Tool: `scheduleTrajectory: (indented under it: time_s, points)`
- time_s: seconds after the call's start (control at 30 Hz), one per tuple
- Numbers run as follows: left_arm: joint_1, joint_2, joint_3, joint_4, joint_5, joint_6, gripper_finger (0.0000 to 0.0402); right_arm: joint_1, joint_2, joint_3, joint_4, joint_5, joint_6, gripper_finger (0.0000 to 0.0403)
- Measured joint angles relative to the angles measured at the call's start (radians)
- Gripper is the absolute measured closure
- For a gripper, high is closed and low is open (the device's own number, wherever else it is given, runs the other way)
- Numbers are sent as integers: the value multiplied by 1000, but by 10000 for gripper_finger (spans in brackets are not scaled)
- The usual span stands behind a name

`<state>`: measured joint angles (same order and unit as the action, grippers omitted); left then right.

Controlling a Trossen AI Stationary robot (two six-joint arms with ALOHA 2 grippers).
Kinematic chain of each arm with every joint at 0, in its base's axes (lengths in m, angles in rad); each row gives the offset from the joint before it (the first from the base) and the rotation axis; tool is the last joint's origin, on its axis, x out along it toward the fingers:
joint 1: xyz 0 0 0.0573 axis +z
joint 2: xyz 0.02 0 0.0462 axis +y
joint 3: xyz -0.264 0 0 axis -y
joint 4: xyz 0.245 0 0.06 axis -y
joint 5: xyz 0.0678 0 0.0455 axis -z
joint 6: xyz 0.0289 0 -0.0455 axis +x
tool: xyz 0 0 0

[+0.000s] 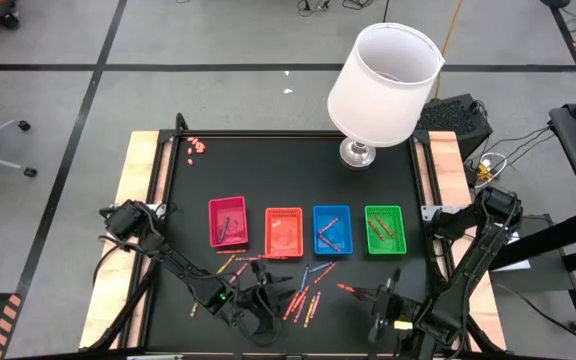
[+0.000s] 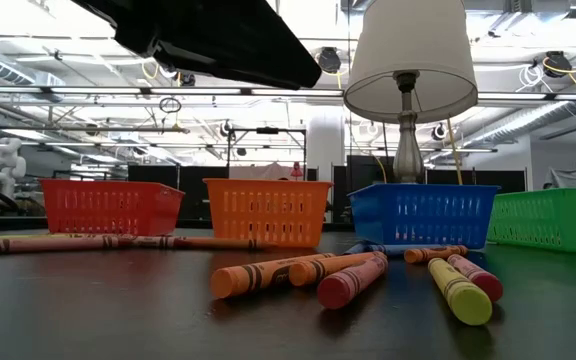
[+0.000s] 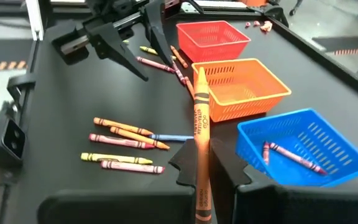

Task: Sort crayons
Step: Put the orange crayon into the green bin

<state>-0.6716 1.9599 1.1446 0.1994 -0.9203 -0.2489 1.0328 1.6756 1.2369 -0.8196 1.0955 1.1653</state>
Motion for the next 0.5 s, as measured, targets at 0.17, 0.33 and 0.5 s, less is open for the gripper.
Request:
scheduleTrajectory:
  time_s: [0.17,0.33,0.5]
  points:
    - [0,0,0,0,0,0,240,-19,0,0,0,1,27,399]
    - [2,0,0,0,0,-1,240,-62,0,0,-36,0,4,399]
    - [3,0,0,0,0,-1,240,-115,0,0,-273,-17,144,399]
